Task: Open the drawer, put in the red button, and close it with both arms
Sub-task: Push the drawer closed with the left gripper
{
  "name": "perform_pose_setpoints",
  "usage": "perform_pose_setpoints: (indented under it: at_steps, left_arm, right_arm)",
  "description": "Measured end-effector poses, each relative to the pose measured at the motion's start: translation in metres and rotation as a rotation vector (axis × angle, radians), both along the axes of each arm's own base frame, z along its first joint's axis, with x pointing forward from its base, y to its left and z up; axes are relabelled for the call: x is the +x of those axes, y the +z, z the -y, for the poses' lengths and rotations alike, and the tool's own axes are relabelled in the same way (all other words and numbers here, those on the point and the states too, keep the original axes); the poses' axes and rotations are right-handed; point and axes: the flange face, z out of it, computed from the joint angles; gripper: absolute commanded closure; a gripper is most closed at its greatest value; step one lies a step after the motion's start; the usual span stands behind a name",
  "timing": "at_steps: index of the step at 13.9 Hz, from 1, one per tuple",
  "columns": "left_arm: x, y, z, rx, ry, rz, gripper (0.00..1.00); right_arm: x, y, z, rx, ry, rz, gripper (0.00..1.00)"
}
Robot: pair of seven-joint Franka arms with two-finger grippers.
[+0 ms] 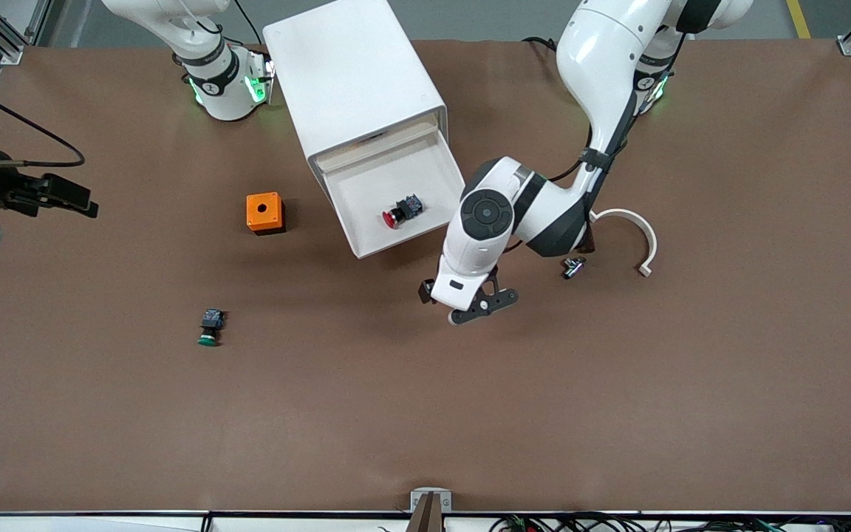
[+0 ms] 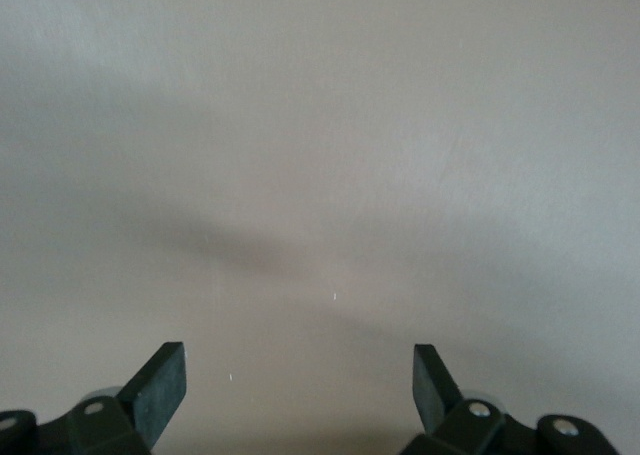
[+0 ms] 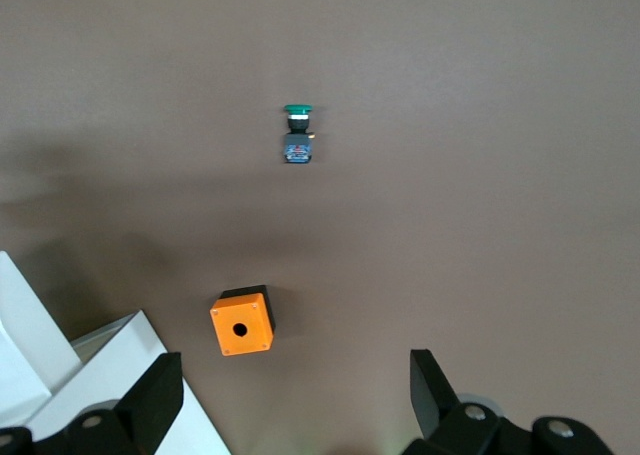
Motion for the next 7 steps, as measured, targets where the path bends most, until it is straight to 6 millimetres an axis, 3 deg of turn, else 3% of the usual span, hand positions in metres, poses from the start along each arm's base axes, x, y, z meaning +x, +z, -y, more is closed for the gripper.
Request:
perform_pose_setpoints:
  at_steps: [4,7]
  left_arm:
    - [-0.051,-0.025,0.034,0.038,-0.028,-0.083,0.00]
    - [-0.077,-0.026,0.047,0.076,-0.032,-0.156,0.00]
  right_arm:
    - [-0.003,0.006,0.012,0.003,0.006,0.014,0.00]
    - [-0.003,0.013,0.009,0.002,0.010,0.030,0.00]
